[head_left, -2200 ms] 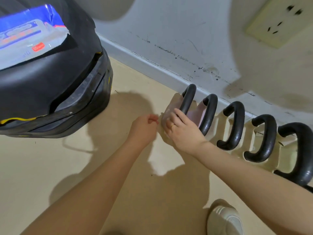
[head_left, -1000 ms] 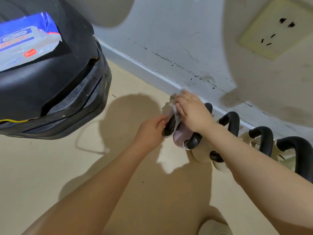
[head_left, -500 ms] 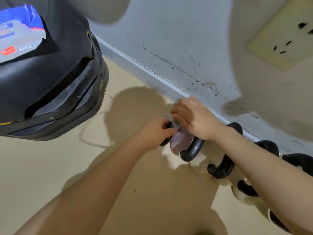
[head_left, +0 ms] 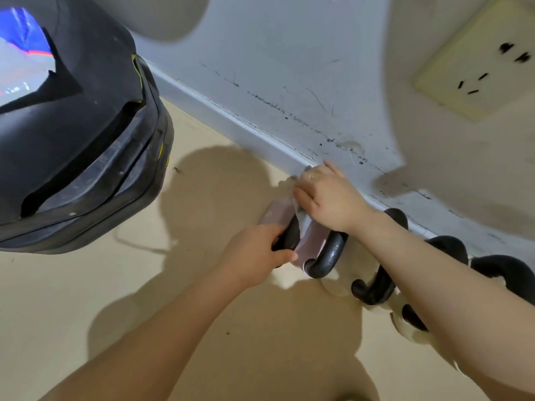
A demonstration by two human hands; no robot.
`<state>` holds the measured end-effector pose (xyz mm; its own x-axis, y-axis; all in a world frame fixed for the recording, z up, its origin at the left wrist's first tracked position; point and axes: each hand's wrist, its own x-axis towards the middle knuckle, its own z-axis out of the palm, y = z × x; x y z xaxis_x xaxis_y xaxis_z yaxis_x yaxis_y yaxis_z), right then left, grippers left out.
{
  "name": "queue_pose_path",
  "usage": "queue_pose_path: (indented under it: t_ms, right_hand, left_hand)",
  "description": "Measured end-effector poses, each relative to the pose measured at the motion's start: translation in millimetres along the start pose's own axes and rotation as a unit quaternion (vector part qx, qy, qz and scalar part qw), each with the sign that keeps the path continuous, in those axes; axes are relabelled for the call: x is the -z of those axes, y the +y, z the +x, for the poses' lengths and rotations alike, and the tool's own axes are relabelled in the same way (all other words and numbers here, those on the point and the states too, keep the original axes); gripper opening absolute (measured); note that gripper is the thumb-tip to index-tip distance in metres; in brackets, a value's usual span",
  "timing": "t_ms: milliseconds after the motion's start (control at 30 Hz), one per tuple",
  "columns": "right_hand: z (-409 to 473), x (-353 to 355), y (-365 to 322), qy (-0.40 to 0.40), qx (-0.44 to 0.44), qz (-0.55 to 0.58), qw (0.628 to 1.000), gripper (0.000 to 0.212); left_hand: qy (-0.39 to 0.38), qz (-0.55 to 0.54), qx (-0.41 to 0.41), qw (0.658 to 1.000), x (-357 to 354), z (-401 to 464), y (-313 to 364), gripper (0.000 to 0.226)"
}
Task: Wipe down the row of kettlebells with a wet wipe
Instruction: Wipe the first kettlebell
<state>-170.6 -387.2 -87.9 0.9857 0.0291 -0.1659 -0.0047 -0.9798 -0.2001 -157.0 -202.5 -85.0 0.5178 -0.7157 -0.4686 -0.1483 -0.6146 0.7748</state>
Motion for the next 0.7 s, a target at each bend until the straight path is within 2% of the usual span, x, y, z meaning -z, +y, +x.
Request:
queue_pose_path:
  t_ms: [67, 133, 167, 233, 367, 400, 467, 567, 700]
  right_hand:
    - [-5, -6, -16, 0.045, 0.087, -0.002, 0.995, 0.039]
    - [-11, -9, -20, 0.045, 0.120, 0.009, 0.992, 0.042]
    - [-10, -7, -20, 0.043, 0.089, 0.025, 0.995, 0.044]
    - [-4, -6, -14, 0.047, -0.040, 0.110, 0.992, 0.045]
    - [11, -11, -30, 0.096, -0.265, 0.259, 0.924, 0.027]
    - [11, -14, -40, 0.123, -0.308, 0.294, 0.896, 0.026]
    - [4, -22, -56, 0.170, -0.343, 0.348, 0.856, 0.018]
    - [3, -18, -55, 0.152, -0.364, 0.367, 0.842, 0.006]
    - [18, -10, -42, 0.101, -0.414, 0.444, 0.788, 0.024]
  left_hand:
    - [0.001, 0.003, 0.000, 1.000, 1, -2, -5, 0.019]
    - [-0.003, -0.011, 0.003, 1.000, 3, -4, -10, 0.018]
    - [-0.004, -0.017, 0.004, 1.000, 4, -5, -12, 0.017]
    - [-0.002, -0.022, 0.002, 1.000, 4, -8, -12, 0.011]
    - [0.005, -0.018, -0.014, 1.000, 7, -4, -4, 0.004]
    - [0.008, -0.010, -0.021, 1.000, 8, -2, -2, 0.013]
    - [0.002, 0.021, -0.038, 0.999, 8, 1, 2, 0.018]
    - [0.010, 0.045, -0.051, 0.998, 6, 7, 5, 0.015]
    - [-0.005, 0.029, -0.052, 0.998, 13, 15, 2, 0.029]
